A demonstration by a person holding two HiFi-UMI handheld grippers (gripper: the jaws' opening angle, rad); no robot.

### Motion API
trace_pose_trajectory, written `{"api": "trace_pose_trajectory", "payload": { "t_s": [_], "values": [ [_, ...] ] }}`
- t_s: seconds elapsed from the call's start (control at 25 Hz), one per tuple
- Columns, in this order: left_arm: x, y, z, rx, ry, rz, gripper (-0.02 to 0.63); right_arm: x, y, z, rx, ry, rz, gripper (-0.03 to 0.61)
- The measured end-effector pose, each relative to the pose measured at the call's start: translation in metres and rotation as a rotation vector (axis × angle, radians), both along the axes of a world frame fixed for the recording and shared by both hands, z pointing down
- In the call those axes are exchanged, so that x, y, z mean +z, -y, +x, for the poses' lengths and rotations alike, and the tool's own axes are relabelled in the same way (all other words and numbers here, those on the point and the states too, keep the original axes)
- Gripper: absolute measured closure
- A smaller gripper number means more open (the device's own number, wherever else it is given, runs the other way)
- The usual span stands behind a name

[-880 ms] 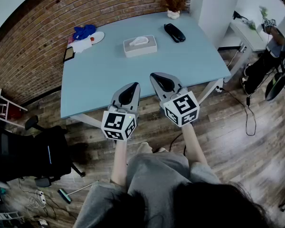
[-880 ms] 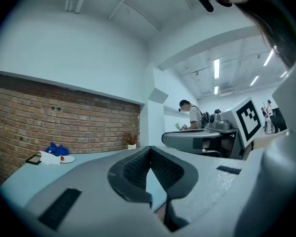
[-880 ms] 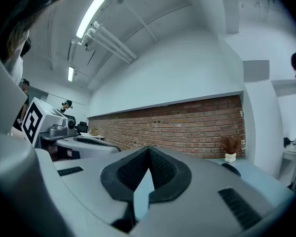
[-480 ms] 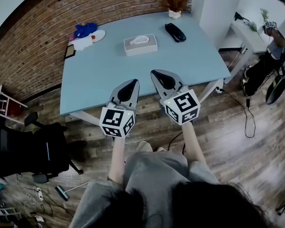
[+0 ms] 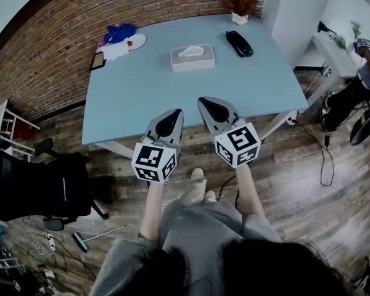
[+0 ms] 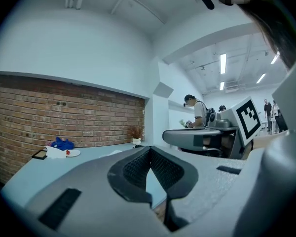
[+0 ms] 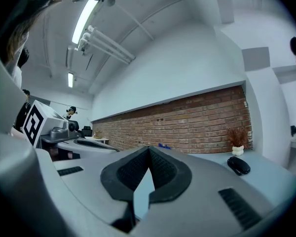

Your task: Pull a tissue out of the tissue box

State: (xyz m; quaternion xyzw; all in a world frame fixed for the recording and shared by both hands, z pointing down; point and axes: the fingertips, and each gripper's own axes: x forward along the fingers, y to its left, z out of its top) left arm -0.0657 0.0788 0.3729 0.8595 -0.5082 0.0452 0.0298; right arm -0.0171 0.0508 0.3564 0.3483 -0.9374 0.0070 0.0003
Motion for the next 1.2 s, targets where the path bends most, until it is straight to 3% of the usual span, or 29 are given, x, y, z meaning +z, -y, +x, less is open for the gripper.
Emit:
{"api": "trace_pose_trajectory", "payload": {
  "t_s": [0.72,1.2],
  "values": [
    [-0.007,0.116,-0.034,0.031,-0.032,0.033,0.611,-0.001,0.11,-0.031,0.019,-0.027,-0.001,0.58],
    [0.003,0.164,-0.031,0.127,-0.038,0.005,0.611,0.011,0.154,-0.031,0.086,-0.056,-0.029,0.58]
  ]
}}
